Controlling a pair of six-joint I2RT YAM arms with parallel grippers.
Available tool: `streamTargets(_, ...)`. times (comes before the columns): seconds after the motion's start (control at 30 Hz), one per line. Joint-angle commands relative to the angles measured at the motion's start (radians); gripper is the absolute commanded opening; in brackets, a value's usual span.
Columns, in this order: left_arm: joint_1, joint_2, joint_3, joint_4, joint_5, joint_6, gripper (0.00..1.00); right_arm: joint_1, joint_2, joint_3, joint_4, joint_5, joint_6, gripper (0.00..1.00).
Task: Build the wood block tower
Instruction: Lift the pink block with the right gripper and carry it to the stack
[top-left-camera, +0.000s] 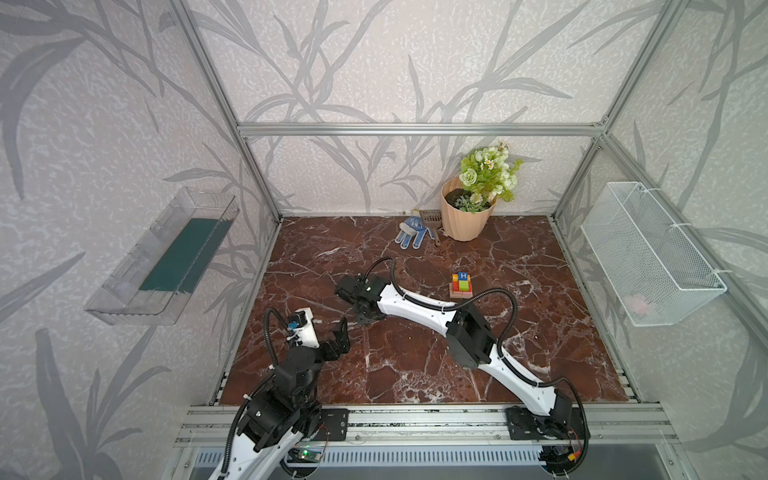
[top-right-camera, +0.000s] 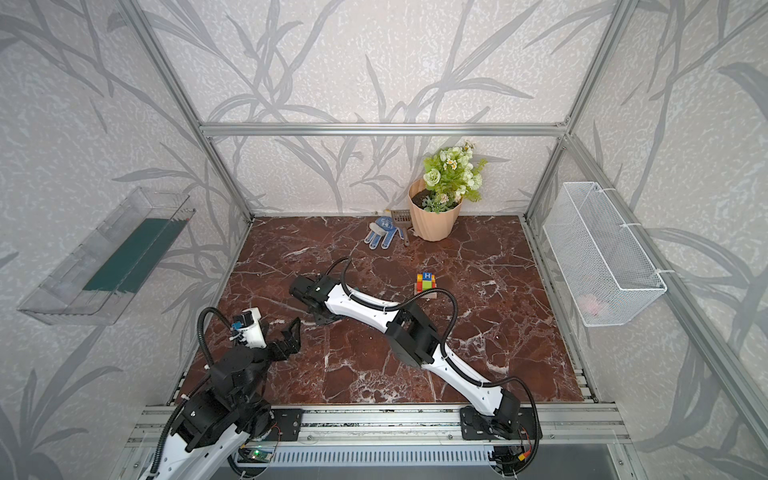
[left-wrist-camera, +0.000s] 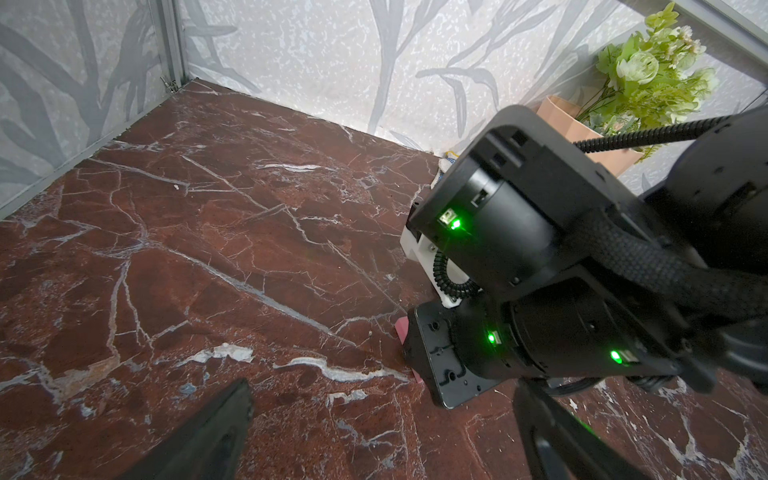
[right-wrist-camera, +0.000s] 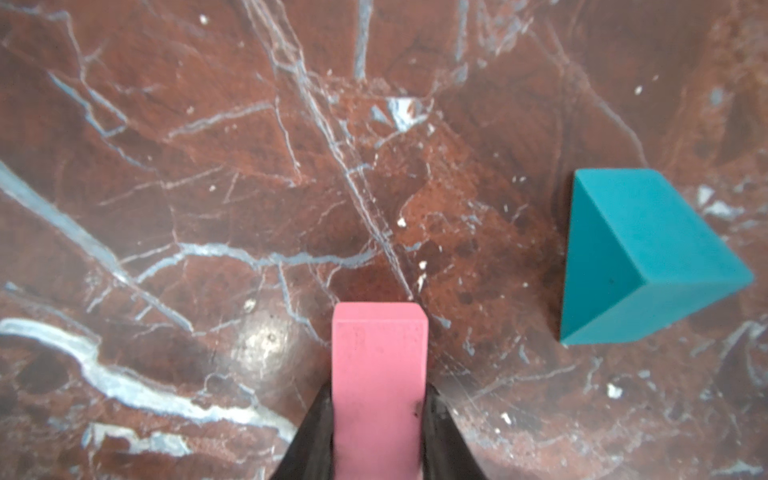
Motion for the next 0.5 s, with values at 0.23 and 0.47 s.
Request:
streamTargets(0.23, -0.005, 0.001, 0.008, 0.007, 0.000, 0.000, 0.99, -0.005, -0.441, -0.506, 0.255, 0.013, -0.042, 0.13)
streamTargets(0.47, -0.005, 0.012, 0.008, 0.018, 0.007, 0.003, 0.99, -0.013, -0.686, -0.783, 0.381, 0.108, -0.056, 0.09)
